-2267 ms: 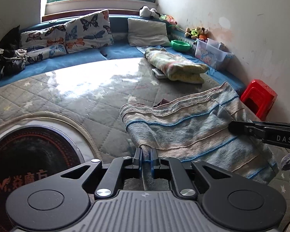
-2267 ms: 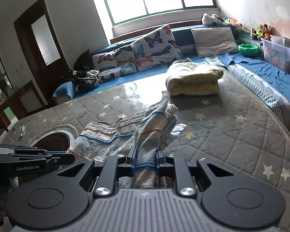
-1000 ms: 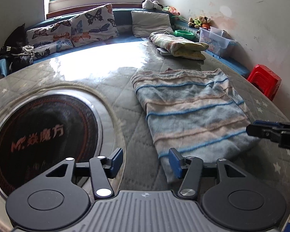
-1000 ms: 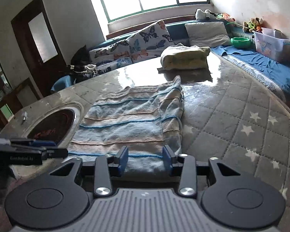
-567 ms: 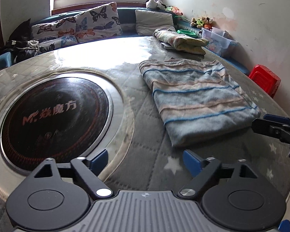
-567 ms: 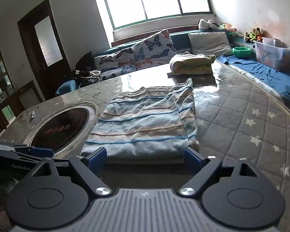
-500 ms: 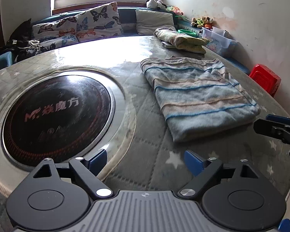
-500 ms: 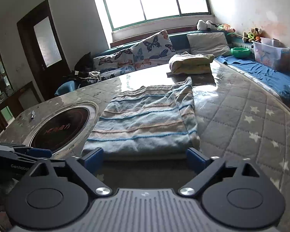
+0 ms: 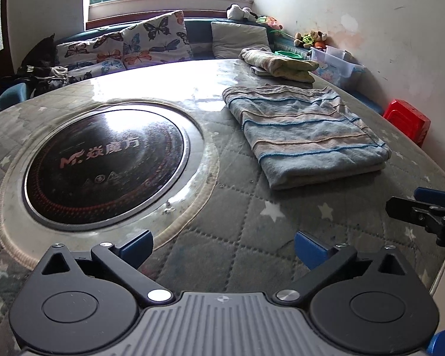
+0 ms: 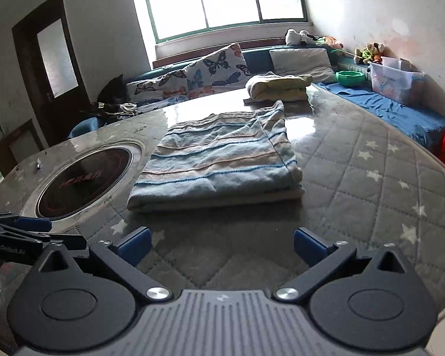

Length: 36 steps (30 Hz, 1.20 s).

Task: Fold clothes

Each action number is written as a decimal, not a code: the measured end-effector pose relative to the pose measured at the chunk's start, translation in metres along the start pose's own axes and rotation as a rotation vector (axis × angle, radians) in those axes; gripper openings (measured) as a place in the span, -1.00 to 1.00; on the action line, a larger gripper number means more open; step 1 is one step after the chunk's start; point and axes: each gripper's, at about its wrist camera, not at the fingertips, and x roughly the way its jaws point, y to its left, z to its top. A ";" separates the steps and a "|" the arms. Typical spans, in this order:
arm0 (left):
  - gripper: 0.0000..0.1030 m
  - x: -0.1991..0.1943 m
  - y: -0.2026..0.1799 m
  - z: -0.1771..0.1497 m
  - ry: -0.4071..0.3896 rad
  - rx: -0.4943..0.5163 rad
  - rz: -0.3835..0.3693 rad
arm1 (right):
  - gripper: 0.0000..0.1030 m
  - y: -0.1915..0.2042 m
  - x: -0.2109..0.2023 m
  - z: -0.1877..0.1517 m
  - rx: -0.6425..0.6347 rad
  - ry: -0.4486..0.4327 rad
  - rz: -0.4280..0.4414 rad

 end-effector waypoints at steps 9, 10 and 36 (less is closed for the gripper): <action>1.00 -0.006 0.000 -0.015 -0.008 -0.001 0.019 | 1.00 0.008 -0.007 -0.014 0.001 -0.027 -0.045; 1.00 -0.006 0.000 -0.016 -0.008 -0.004 0.021 | 1.00 0.010 -0.007 -0.015 0.000 -0.030 -0.060; 1.00 -0.008 -0.012 -0.021 -0.010 0.019 0.000 | 1.00 0.014 -0.007 -0.020 0.006 -0.024 -0.147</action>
